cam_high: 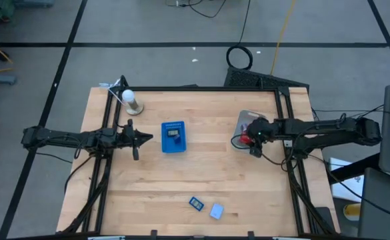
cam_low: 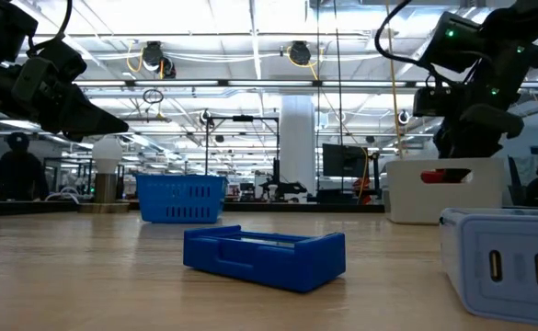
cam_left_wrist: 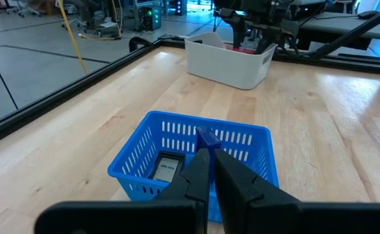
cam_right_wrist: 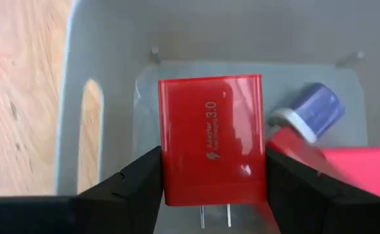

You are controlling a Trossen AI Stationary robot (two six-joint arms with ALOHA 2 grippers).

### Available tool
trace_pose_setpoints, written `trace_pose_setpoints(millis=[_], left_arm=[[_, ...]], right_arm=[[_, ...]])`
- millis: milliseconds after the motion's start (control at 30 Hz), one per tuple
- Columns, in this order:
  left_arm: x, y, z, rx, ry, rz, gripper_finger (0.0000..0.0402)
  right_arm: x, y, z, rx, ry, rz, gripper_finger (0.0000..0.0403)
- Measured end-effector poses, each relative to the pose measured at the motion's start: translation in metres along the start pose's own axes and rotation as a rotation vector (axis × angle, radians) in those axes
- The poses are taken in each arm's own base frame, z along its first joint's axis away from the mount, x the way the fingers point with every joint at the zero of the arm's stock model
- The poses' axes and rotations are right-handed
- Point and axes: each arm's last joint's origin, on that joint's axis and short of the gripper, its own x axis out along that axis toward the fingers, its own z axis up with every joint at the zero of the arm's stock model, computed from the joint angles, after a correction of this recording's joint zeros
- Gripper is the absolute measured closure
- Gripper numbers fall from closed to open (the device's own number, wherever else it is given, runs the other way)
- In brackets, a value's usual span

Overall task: Pick & Place Office items
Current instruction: Put the red charger adapter into the white bin, then put the blue digital clock into the blue bin

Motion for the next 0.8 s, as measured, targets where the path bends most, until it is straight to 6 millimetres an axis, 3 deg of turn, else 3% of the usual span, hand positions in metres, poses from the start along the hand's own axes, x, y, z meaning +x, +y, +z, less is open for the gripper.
trace_pose_setpoints(millis=[167,333,600,800], left_arm=[[0.0,0.0,0.0,0.001,0.0,0.0,0.038],[0.0,0.0,0.0,0.001,0.0,0.0,0.038],[0.0,0.0,0.0,0.002,0.001,0.0,0.038],[0.0,0.0,0.0,0.004,0.004,0.001,0.038]], right_arm=[[-0.002,0.0,0.004,-0.002,-0.055,0.001,0.0092],[-0.01,0.0,0.007,0.006,-0.127,0.01,0.0065],[-0.044,-0.002,0.014,0.003,-0.411,0.037,0.0103],[-0.081,-0.005,0.011,-0.049,-0.68,0.042,0.017]])
